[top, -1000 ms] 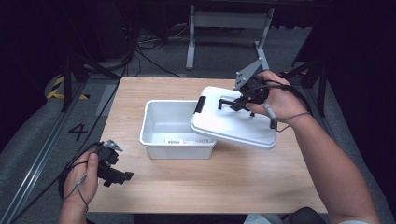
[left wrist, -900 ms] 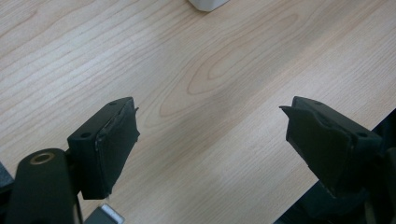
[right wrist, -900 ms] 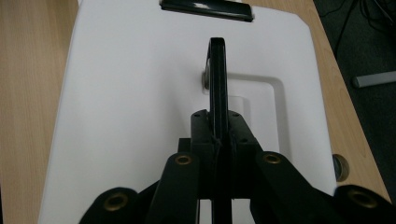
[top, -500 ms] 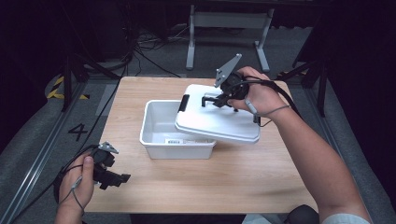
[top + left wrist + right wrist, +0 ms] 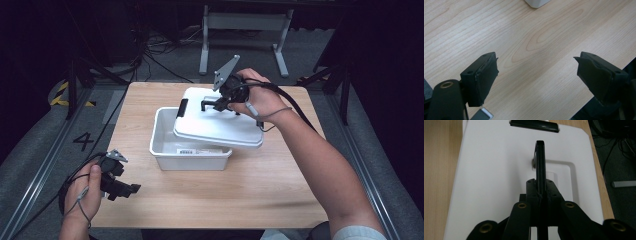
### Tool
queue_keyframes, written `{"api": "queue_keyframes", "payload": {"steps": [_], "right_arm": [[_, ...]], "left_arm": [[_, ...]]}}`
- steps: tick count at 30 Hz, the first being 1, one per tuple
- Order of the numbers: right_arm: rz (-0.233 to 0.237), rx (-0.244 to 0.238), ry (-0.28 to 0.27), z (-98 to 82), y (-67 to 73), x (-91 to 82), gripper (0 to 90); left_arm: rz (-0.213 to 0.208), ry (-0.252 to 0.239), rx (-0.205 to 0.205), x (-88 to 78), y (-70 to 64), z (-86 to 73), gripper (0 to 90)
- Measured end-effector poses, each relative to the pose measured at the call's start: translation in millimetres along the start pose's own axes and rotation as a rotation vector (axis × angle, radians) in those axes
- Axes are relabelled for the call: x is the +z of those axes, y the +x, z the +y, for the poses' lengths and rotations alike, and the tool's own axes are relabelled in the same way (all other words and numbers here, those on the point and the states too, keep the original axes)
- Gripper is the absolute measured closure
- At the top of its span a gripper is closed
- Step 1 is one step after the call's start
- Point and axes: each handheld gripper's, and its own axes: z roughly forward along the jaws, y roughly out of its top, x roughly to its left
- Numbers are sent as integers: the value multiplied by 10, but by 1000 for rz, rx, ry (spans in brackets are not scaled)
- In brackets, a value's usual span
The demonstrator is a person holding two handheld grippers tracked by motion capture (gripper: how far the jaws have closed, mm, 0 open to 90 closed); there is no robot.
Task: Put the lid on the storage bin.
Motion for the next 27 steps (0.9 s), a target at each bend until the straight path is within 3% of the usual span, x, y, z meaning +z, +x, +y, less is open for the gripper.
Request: {"api": "queue_keyframes", "payload": {"steps": [14,27], "right_arm": [[44,-24,-17,266,40,287,847],[70,-58,-31,366,37,555,846]], "left_arm": [[-7,-14,11,-13,45,37,171],[-20,-23,14,-13,73,68,171]]}}
